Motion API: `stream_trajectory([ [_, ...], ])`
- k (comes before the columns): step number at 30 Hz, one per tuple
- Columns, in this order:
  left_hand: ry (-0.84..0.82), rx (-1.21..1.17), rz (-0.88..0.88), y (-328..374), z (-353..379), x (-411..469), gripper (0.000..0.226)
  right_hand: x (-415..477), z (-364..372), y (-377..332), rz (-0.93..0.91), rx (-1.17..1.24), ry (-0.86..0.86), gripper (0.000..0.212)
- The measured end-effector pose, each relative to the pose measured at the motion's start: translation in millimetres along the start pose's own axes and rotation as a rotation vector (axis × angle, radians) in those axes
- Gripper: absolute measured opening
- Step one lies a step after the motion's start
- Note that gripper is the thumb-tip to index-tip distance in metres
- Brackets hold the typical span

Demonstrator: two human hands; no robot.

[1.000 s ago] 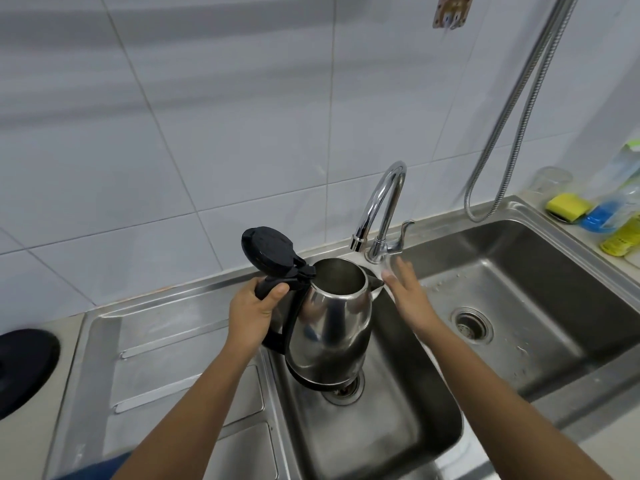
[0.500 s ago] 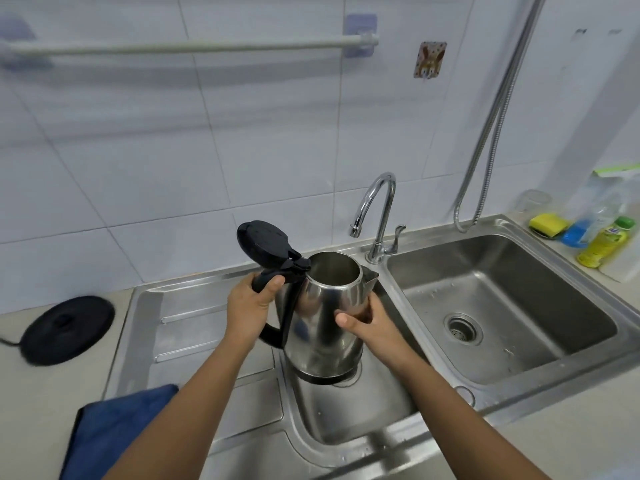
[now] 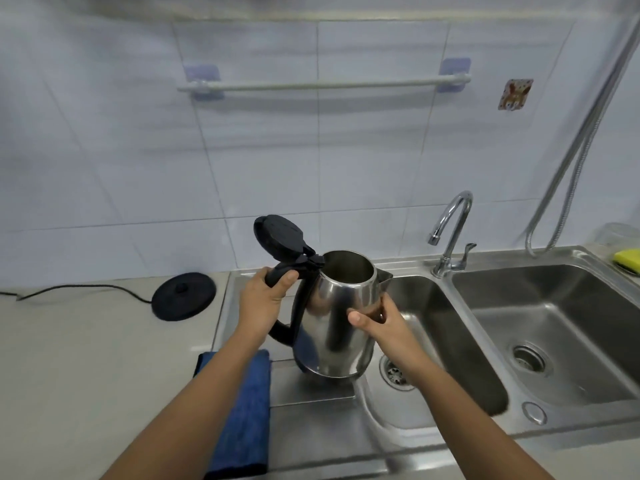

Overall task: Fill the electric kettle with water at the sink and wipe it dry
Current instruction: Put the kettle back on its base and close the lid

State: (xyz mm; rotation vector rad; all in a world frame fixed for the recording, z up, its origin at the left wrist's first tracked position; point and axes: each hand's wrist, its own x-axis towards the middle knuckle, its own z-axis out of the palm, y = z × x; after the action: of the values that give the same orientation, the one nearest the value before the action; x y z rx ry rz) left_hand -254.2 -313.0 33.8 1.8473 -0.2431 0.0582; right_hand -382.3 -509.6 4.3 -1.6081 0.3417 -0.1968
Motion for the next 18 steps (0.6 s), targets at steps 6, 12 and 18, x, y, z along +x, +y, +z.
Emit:
stream_trajectory([
  [6, 0.041, 0.02, -0.005, -21.9, -80.7, 10.4, 0.039, 0.9, 77.8, -7.1, -0.013, -0.003, -0.051, 0.086],
  [12, 0.074, -0.044, -0.027, -57.5, -167.9, 18.4, 0.049, 6.3, 169.9, -13.0, -0.02, -0.021, -0.106, 0.068],
  [18, 0.158, 0.012, -0.049, -100.9, -248.8, 29.8, 0.034, 16.7, 257.8, -11.6, 0.0, -0.042, -0.174, 0.054],
])
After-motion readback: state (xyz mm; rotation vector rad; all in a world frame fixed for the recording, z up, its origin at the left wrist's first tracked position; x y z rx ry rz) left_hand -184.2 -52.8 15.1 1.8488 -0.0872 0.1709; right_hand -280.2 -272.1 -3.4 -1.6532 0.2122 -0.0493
